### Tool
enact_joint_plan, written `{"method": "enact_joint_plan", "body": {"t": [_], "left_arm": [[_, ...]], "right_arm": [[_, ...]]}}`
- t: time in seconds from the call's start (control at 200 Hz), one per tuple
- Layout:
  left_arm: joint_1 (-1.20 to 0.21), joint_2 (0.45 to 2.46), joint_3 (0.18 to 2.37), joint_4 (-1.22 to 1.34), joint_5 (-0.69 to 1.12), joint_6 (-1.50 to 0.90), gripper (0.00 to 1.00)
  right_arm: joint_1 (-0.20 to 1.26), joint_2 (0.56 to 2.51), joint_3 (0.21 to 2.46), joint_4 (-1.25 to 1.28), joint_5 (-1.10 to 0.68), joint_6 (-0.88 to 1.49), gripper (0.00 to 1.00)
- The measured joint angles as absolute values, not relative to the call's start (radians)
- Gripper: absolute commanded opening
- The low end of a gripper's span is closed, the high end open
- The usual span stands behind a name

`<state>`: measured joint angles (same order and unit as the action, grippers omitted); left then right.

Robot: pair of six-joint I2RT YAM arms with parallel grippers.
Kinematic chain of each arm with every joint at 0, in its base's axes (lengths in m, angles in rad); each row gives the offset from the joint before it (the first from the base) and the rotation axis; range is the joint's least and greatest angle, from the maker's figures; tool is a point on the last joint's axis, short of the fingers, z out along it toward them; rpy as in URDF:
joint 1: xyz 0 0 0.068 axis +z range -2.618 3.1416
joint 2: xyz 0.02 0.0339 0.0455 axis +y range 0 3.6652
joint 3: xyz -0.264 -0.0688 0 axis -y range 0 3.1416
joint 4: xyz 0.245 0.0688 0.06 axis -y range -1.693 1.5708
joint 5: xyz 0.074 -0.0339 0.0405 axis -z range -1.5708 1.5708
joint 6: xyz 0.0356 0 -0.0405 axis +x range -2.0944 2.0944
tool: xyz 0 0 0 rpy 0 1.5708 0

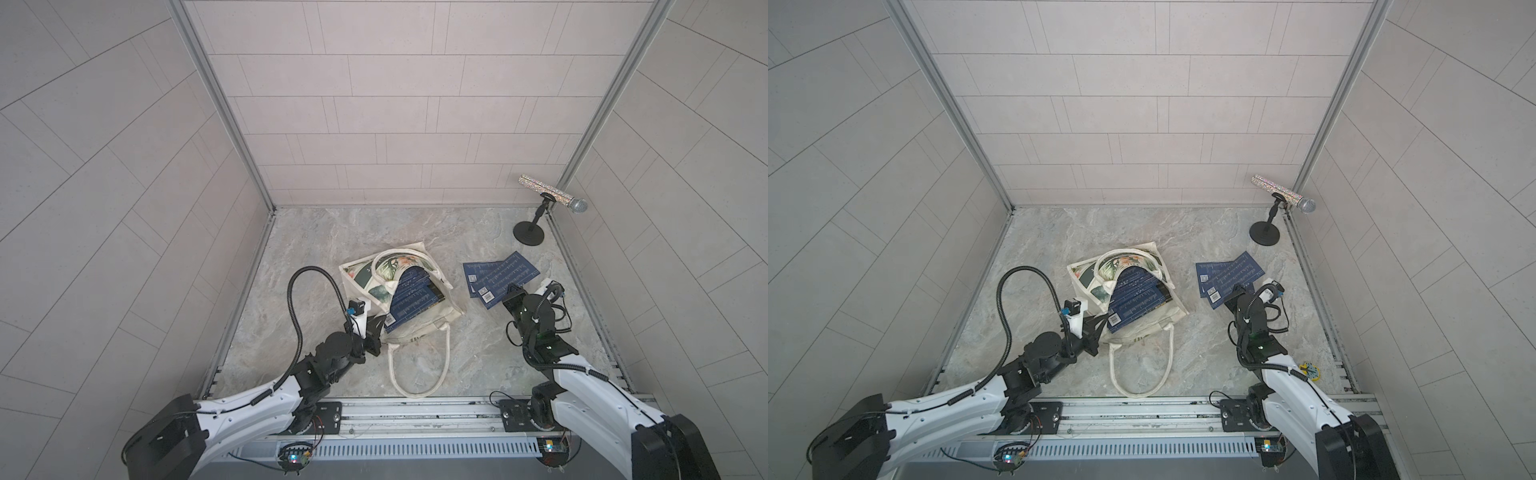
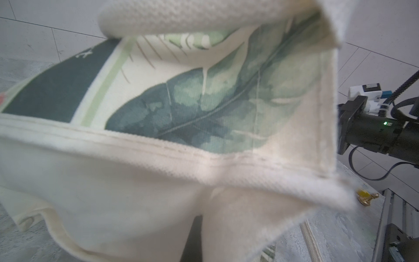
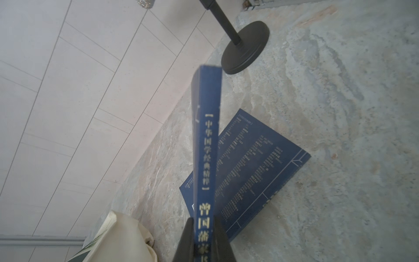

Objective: Take out the books from the canvas bag
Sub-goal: Place the book on the book.

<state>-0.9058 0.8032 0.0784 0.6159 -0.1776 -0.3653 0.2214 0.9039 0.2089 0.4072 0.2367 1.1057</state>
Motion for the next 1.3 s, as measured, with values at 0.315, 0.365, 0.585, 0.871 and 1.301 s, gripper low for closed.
{"method": "enact_joint_plan", "body": {"t": [0.315,0.365,0.585,0.871,1.301], "left_arm": [[-0.906,0.81,0.078,0.616,-0.17,-0.365,0.0],[-0.906,0.812,0.078,0.616,-0.168,-0.365,0.0],[-0.906,0.816,0.078,0.616,-0.163,-0.365,0.0],[-0.906,0.818,0.079,0.617,-0.16,-0.364,0.0],[-0.906,0.835,0.081,0.622,-0.149,-0.362,0.0]], "right_arm": [[0.215,1.134,0.216,0.547,0.29,1.221,0.0],[0.215,1.167,0.221,0.565,0.299,1.239,0.0],[0.215,1.33,0.255,0.676,0.311,1.32,0.01],[0.215,1.472,0.287,0.813,0.292,1.385,0.24],[0.216,1.359,0.275,0.713,0.286,1.422,0.64]]}}
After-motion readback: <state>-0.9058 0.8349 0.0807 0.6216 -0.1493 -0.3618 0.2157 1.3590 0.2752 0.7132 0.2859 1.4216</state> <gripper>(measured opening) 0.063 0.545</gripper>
